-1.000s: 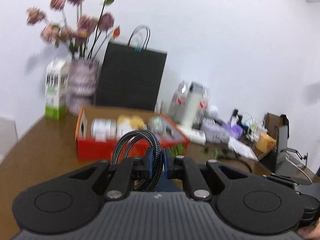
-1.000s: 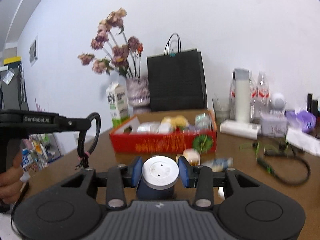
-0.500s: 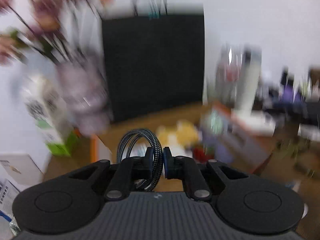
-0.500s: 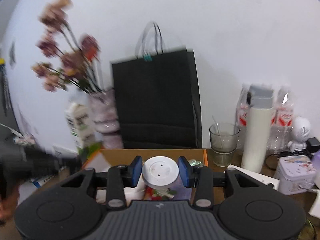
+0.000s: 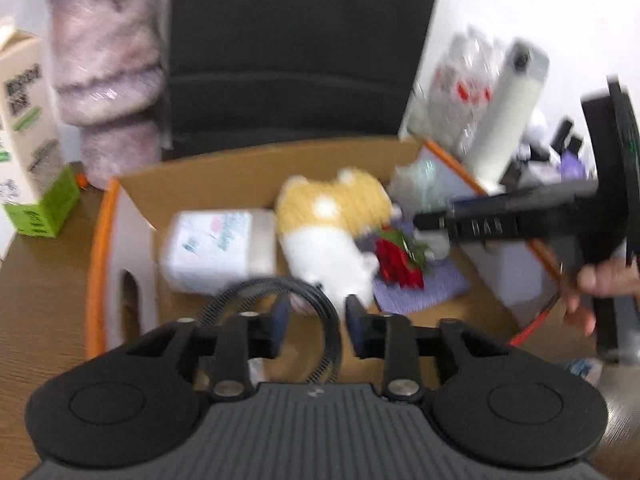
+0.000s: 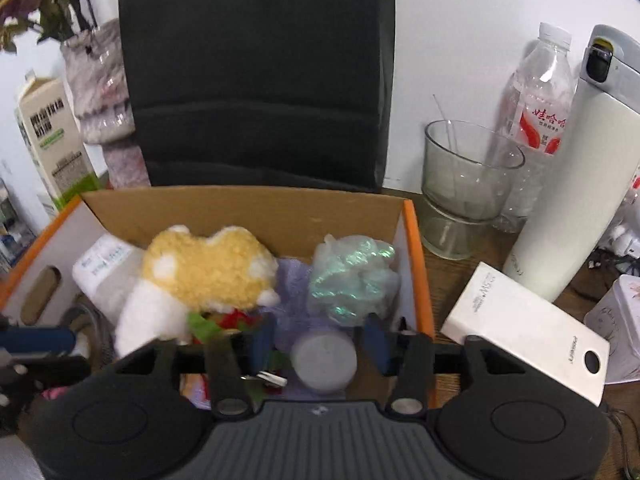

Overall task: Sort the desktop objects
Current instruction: 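Drop the cable and white lid into the cardboard box with both grippers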

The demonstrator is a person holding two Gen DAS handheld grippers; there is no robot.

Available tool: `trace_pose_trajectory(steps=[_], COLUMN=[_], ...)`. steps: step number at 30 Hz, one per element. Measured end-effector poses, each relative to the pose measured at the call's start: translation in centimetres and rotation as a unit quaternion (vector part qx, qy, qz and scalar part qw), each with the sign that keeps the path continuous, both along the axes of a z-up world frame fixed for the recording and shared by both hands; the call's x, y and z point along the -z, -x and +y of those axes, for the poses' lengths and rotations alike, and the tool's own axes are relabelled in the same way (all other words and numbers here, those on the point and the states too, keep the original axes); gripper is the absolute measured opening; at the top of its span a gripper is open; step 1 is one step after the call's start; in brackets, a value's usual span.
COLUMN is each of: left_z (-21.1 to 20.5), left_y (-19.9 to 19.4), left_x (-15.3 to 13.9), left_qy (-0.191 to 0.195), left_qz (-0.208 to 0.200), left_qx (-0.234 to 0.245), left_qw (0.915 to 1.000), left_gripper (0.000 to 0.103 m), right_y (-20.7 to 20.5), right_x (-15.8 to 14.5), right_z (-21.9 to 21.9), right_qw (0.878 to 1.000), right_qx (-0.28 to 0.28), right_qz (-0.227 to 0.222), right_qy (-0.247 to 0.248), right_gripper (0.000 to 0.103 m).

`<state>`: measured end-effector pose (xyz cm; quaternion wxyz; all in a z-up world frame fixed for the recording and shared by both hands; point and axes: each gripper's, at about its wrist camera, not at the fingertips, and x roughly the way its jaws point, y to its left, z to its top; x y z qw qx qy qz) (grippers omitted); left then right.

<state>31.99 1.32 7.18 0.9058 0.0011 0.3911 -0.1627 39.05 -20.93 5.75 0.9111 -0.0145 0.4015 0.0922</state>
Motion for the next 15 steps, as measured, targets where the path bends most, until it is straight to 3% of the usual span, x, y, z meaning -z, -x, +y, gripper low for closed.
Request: trace_pose_trajectory(steps=[4, 6, 10, 15], left_z=[1.2, 1.7, 2.2, 3.5], left_y=[0.5, 1.1, 3.3, 9.7], left_x=[-2.4, -3.1, -3.7, -2.8], left_qy=[0.009, 0.016, 0.014, 0.067], left_qz=[-0.008, -0.007, -0.006, -0.012], left_qx=[-0.043, -0.074, -0.115, -0.190], left_qw=[0.9990, 0.9971, 0.9933, 0.9794], left_gripper=[0.060, 0.074, 0.082, 0.094], right_y=[1.0, 2.4, 6.0, 13.3], right_x=[-1.8, -3.0, -5.1, -6.1], right_z=[0.0, -0.1, -0.1, -0.3], right_qw=[1.000, 1.000, 0.999, 0.996], right_qx=[0.004, -0.002, -0.013, -0.027], right_qz=[-0.004, -0.003, -0.010, -0.037], right_qy=[-0.011, -0.029, -0.051, -0.080], right_gripper=[0.063, 0.068, 0.080, 0.085])
